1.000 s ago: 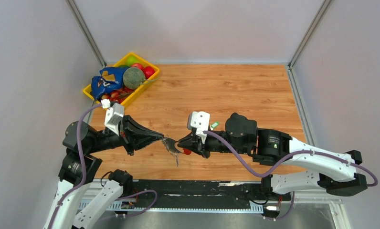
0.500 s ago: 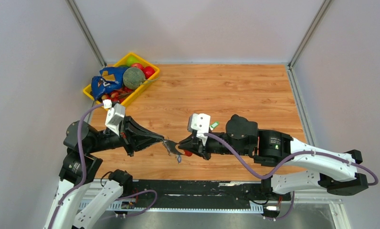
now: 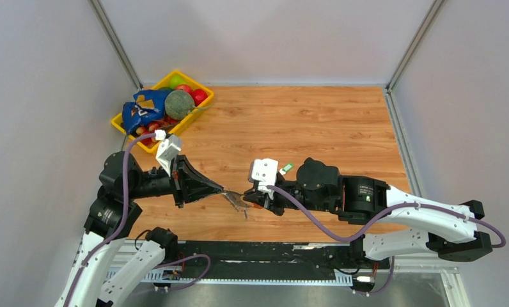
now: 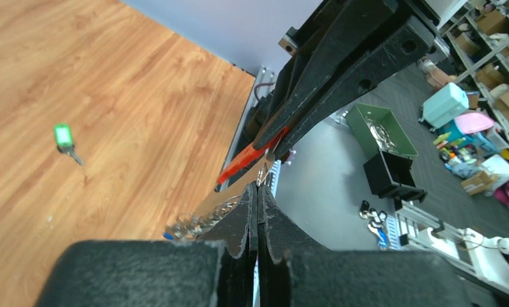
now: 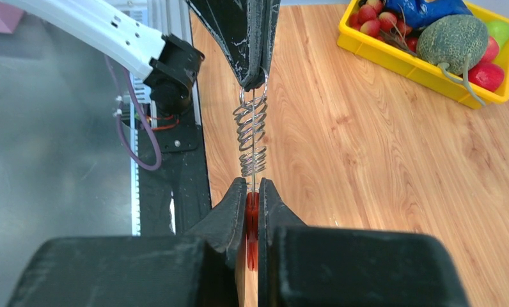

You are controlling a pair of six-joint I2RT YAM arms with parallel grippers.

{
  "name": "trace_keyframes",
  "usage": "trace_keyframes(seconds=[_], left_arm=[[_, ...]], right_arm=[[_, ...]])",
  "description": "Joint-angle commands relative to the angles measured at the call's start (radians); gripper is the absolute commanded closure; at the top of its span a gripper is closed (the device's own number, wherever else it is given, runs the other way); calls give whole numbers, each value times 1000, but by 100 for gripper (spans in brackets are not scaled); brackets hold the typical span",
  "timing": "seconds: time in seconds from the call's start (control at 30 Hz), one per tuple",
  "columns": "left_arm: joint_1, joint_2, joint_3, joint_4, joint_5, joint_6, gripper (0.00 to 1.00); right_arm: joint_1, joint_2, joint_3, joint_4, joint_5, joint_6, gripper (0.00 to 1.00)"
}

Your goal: Put the keys on the keyring

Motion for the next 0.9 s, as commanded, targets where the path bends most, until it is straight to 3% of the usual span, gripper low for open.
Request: trace_keyframes(seconds=[0.0, 0.37, 0.87], left_arm=[[2, 38, 9, -104, 28, 1, 100], [3, 78, -101, -81, 156, -95, 100], [-16, 21, -256, 26, 219, -215, 100]], right_arm=[[12, -10, -22, 11, 48, -53, 100], [24, -35, -136, 45, 101, -137, 100], [24, -77, -199, 70, 62, -165, 100]])
